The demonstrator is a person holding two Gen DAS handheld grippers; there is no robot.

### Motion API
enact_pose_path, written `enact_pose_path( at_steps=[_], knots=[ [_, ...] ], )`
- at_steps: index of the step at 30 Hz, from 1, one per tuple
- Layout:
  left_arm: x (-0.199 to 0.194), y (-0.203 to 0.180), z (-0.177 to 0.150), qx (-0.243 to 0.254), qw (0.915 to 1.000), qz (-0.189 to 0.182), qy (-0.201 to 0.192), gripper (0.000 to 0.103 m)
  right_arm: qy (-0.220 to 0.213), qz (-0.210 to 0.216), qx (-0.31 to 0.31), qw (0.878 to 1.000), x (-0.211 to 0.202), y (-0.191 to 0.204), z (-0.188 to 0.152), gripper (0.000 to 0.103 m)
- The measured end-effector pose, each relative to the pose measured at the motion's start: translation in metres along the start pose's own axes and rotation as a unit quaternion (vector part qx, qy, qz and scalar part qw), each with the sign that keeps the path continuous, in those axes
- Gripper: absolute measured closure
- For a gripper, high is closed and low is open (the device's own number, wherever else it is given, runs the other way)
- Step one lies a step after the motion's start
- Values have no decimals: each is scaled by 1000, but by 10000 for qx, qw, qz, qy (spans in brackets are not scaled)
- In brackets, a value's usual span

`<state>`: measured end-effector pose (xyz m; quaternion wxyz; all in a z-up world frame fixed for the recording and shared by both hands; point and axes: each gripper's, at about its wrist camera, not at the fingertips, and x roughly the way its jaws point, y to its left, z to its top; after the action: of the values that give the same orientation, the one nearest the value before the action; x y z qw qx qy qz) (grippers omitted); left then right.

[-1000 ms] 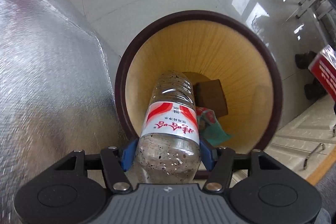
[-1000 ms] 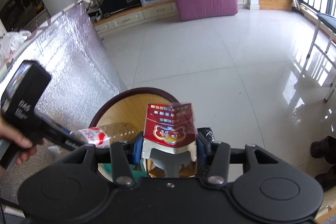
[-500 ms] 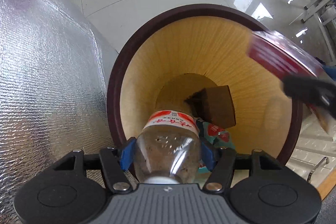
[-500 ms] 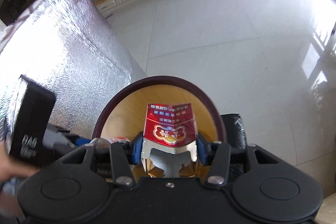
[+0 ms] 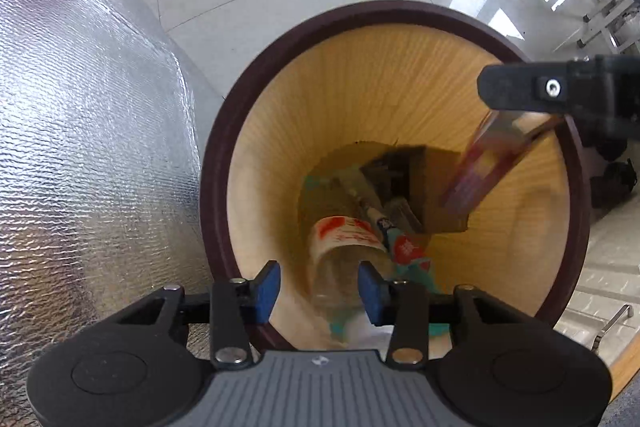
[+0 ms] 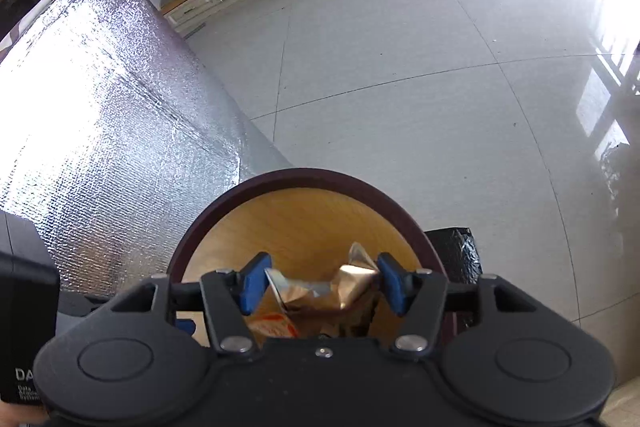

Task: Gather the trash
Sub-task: 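Open the left tool dropping the bottle while the right tool drops the red pack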

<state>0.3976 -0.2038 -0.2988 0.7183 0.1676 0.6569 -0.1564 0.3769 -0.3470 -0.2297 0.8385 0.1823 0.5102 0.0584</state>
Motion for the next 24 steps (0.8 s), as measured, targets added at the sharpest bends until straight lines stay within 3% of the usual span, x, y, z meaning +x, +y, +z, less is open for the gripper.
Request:
enact_pose_path(
  at_steps=[14, 24],
  knots=[
    [-9, 1, -11, -62, 9999, -59, -93, 59, 289, -77, -121, 9995, -11, -5, -14, 44],
    [-44, -5, -31, -311, 9989, -212, -272, 58, 327, -120, -242, 9991, -42, -2, -29, 44]
  ],
)
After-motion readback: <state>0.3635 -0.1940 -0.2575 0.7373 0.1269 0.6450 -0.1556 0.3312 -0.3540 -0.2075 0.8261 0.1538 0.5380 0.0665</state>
